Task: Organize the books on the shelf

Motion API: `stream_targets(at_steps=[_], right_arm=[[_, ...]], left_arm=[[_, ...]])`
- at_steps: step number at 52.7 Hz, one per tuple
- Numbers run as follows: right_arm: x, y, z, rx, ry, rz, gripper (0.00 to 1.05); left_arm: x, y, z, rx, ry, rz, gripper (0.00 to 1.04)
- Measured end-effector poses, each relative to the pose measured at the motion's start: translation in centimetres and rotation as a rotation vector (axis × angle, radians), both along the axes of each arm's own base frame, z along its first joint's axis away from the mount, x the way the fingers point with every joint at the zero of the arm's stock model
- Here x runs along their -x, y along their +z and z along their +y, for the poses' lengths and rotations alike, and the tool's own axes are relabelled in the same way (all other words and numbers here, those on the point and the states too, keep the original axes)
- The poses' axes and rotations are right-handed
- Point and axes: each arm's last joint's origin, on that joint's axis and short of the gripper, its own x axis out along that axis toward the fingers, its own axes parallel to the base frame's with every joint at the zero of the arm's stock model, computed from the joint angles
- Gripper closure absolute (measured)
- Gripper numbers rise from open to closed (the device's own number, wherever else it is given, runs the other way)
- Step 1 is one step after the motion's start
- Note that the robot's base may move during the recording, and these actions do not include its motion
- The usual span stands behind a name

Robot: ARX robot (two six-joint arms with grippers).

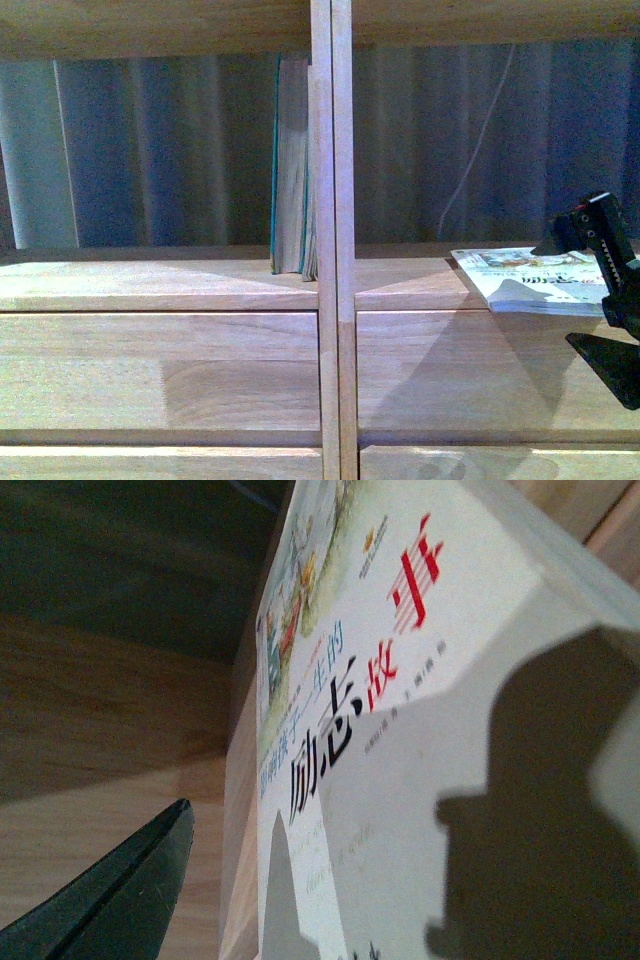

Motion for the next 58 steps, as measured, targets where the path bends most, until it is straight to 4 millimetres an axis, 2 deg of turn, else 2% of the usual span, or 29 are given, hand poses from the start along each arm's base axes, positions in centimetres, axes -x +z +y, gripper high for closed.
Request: stream_targets(at_steps=[12,27,37,47,58], right_arm=[[-0.9,0.2,0.0,-0.014,-0.01,-0.012,0.08],[-1.0,-0.8,0.6,-0.068,-0.034,0.01,0.68],[-0.3,0.0,0.7,-0.104,-0.007,-0.038,0.95],[2.3,1.1,0.7,-0.13,0.045,-0.072,0.97],[6.2,4.4,0.4,-0.192,0.113,-0.167,0.98]], left_arm=[[0.0,0.0,0.0,0.0,0.0,0.0,0.07],[0.0,0.0,0.0,0.0,0.0,0.0,0.07],[0.0,0.0,0.0,0.0,0.0,0.0,0.07],[0.0,0.0,0.0,0.0,0.0,0.0,0.07],[0.0,0.0,0.0,0.0,0.0,0.0,0.07]])
